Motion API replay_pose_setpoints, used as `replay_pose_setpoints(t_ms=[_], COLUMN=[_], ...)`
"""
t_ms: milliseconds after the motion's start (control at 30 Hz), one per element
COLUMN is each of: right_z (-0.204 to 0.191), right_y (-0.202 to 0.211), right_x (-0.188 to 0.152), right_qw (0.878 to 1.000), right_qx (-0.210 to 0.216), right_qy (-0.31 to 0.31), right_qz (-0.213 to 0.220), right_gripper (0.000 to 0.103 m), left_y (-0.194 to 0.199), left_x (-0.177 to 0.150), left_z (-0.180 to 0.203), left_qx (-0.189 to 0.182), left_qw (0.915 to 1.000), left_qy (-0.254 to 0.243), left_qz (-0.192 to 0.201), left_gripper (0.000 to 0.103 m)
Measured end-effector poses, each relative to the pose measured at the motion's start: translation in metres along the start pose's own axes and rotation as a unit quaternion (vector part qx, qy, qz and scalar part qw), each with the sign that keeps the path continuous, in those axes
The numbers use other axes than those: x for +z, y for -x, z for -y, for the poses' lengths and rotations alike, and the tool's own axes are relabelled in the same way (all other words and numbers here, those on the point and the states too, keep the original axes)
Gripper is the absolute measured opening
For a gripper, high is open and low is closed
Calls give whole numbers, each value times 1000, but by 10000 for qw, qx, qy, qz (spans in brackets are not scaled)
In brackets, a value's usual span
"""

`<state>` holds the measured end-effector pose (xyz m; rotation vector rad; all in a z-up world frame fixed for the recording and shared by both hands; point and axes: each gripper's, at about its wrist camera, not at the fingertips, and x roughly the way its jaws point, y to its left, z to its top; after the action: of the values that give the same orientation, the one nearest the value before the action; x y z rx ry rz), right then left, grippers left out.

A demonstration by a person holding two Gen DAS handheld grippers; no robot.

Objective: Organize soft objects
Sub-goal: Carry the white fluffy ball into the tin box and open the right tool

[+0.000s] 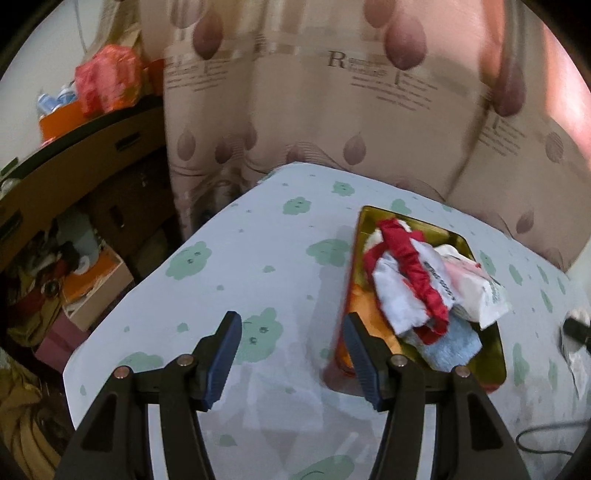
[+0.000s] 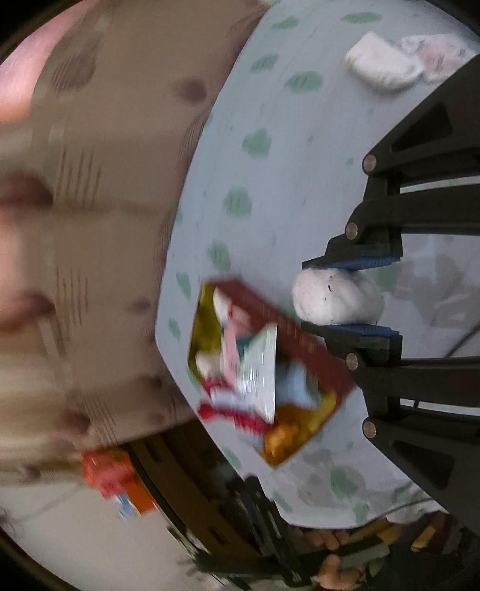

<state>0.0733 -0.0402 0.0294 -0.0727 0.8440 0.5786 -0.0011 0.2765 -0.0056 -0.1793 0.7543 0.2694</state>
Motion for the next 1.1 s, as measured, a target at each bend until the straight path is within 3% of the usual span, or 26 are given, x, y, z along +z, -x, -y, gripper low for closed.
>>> replay_pose_setpoints(t_ms=[200,467,1100], right_z=[-51,-77,-94], right_y=[-28,-64,-109], right_x=[3,6,20], right_qw=[9979,9958,9966], right_qx=[479,612,234], right_qy=[377,494,627], right_qz=[-218,-465,-474], right_gripper=[22,22,26], left_y=[2,4,3], left_x=[2,2,1], left_z=[-9,-6,-3], left_qx=[65,-12,-40], left_qw=[9997,9997,9996], left_qy=[221,192,224], left_qz=[92,130,156], left_gripper=[59,59,59])
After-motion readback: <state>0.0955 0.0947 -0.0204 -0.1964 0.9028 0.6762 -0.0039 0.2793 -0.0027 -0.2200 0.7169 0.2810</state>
